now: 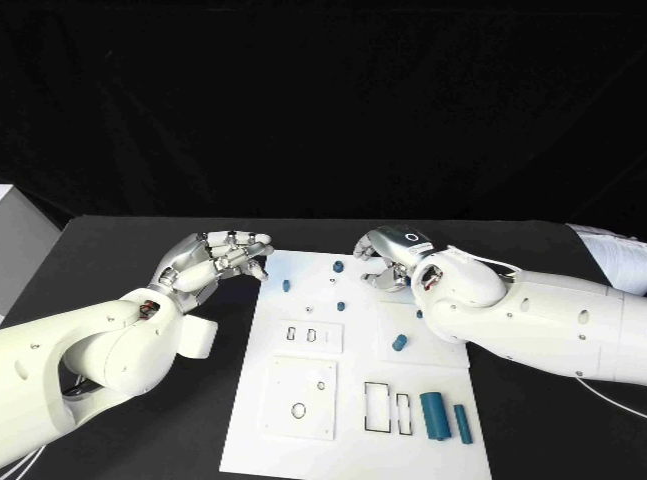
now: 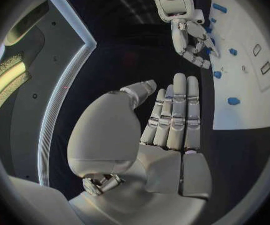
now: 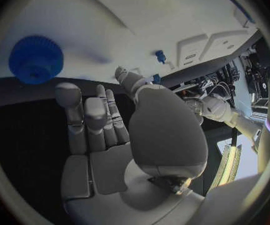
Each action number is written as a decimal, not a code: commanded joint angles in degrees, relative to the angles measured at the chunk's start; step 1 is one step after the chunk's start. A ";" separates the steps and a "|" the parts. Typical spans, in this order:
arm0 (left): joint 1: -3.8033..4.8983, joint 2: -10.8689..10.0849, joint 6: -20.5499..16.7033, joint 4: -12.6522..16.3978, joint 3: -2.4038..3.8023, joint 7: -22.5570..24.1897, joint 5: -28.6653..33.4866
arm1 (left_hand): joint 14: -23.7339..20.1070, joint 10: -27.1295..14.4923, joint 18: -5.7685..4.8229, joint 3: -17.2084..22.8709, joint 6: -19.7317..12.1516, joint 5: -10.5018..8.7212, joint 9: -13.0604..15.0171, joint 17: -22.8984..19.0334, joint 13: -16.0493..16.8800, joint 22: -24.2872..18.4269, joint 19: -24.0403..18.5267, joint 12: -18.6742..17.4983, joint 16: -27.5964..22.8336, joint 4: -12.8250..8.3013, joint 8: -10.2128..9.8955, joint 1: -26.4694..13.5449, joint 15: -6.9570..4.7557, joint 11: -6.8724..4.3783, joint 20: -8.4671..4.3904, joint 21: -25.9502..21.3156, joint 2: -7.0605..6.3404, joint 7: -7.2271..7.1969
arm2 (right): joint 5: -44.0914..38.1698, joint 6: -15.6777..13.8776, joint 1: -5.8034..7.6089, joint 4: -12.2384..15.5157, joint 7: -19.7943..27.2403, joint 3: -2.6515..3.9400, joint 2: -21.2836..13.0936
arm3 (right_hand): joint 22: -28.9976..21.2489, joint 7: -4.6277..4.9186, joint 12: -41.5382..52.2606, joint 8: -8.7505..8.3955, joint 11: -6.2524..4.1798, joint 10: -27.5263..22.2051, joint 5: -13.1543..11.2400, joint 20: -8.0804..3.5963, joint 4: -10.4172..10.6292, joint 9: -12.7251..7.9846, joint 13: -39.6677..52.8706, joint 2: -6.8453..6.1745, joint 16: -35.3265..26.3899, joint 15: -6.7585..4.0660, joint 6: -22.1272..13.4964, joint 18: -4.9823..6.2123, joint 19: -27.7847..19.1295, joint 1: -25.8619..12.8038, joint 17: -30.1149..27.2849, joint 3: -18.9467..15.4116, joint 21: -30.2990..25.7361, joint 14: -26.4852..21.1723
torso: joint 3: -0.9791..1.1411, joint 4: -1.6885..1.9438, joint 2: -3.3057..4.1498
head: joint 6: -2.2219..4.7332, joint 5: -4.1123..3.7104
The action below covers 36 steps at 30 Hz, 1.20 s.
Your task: Assemble the parts on the task board
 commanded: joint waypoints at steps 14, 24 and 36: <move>0.04 0.22 1.43 -0.32 0.01 0.34 0.08 | -0.35 -0.45 0.59 0.28 -0.07 -0.25 0.05 0.09 0.06 0.12 -0.51 -0.20 0.27 0.06 -0.39 -0.33 -0.09 0.10 -0.08 0.31 -0.01 0.20 | 15.13 -2.12 1.01 2.57 5.00 0.88 -9.59 | 21.24 -0.25 71.37 5.01 -1.41 17.22 6.86 -0.89 8.20 3.39 69.40 0.97 18.27 -0.73 -6.06 -3.14 9.94 4.97 29.82 -19.75 17.13 7.09 | 0.34 -0.76 -0.12 | 0.23 -0.55; 0.03 0.38 1.52 -0.47 0.00 0.23 0.08 | -0.46 -0.45 0.62 0.38 -0.04 -0.24 0.09 0.15 0.07 0.23 -0.65 -0.16 0.35 -0.09 -0.39 -0.12 -0.11 0.06 -0.06 0.49 0.03 0.15 | 16.90 3.56 1.05 1.01 1.62 0.92 -9.40 | 30.95 0.61 79.09 7.38 -0.55 25.32 7.40 0.05 13.61 3.83 81.31 1.71 22.50 0.11 -8.52 -5.17 14.39 6.91 40.23 -24.55 25.35 9.37 | 0.27 -0.68 0.02 | -0.08 -0.94; 0.03 0.39 1.52 -0.63 -0.01 0.11 0.04 | -0.48 -0.44 0.63 0.41 -0.03 -0.23 0.10 0.17 0.08 0.26 -0.68 -0.15 0.37 -0.11 -0.39 -0.08 -0.11 0.06 -0.06 0.54 0.06 0.15 | 18.26 5.73 1.03 0.60 0.07 0.92 -9.06 | 35.20 0.31 81.18 8.68 -0.76 28.34 9.08 0.08 13.52 3.93 84.81 2.62 22.50 0.04 -7.24 -6.21 16.62 6.63 40.23 -24.24 28.97 9.37 | 0.17 -0.74 -0.06 | -0.81 -1.03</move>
